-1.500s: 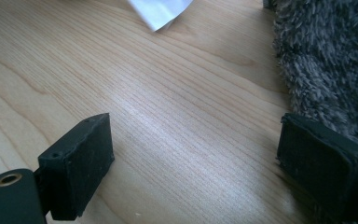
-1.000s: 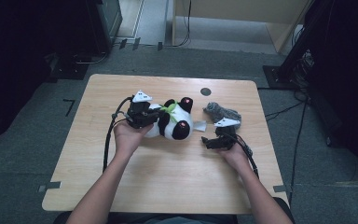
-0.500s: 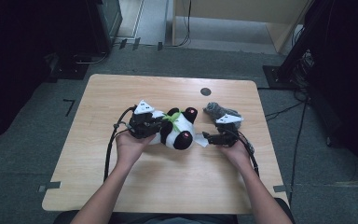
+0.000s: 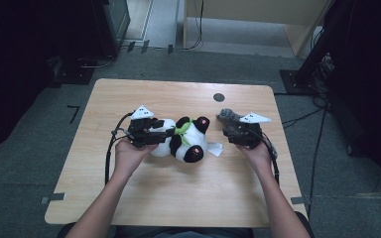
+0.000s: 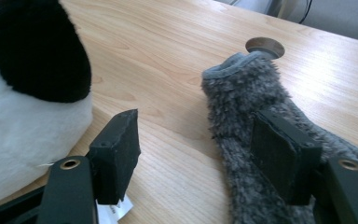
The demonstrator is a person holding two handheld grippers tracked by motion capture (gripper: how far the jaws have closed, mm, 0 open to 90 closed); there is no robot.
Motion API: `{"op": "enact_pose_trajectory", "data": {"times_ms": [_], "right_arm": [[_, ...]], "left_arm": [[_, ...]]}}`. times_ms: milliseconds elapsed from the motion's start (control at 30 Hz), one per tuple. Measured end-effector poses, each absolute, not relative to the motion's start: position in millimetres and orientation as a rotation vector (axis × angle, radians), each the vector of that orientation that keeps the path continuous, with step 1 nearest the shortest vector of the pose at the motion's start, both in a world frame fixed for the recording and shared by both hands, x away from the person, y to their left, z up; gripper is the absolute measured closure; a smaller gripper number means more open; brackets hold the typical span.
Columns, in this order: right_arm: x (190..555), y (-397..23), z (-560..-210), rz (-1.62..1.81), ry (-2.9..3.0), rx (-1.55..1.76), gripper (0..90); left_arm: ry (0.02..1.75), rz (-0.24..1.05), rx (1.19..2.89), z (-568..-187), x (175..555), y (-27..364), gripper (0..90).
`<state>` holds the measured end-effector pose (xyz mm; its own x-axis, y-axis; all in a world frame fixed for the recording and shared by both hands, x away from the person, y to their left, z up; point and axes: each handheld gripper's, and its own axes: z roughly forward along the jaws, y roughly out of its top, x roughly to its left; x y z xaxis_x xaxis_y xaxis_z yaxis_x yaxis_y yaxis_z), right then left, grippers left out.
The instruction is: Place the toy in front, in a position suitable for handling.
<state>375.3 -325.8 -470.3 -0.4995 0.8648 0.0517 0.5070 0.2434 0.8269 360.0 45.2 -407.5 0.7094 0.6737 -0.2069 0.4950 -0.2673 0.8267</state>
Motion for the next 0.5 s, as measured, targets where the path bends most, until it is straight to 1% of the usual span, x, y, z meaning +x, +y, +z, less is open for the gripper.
{"op": "enact_pose_trajectory", "data": {"times_ms": [67,200,300,433,500], "right_arm": [[379.7,-329.9,-467.7,1.146,2.112,1.27,33.6],[384.6,-338.1,-466.0,1.127,2.081,1.269,34.0],[390.1,-344.8,-464.9,1.093,2.071,1.282,34.7],[400.9,-354.4,-471.6,1.066,2.064,1.317,38.7],[407.0,-357.4,-476.6,1.053,2.069,1.346,38.7]], "left_arm": [[0.89,0.227,1.924,-408.4,360.0,50.1,36.9],[0.855,0.253,1.908,-410.5,357.4,58.7,35.6],[0.863,0.274,1.909,-411.3,356.7,67.1,35.1],[0.875,0.272,1.909,-415.5,357.2,78.5,33.7],[0.875,0.271,1.896,-418.0,356.1,83.5,32.3]]}}
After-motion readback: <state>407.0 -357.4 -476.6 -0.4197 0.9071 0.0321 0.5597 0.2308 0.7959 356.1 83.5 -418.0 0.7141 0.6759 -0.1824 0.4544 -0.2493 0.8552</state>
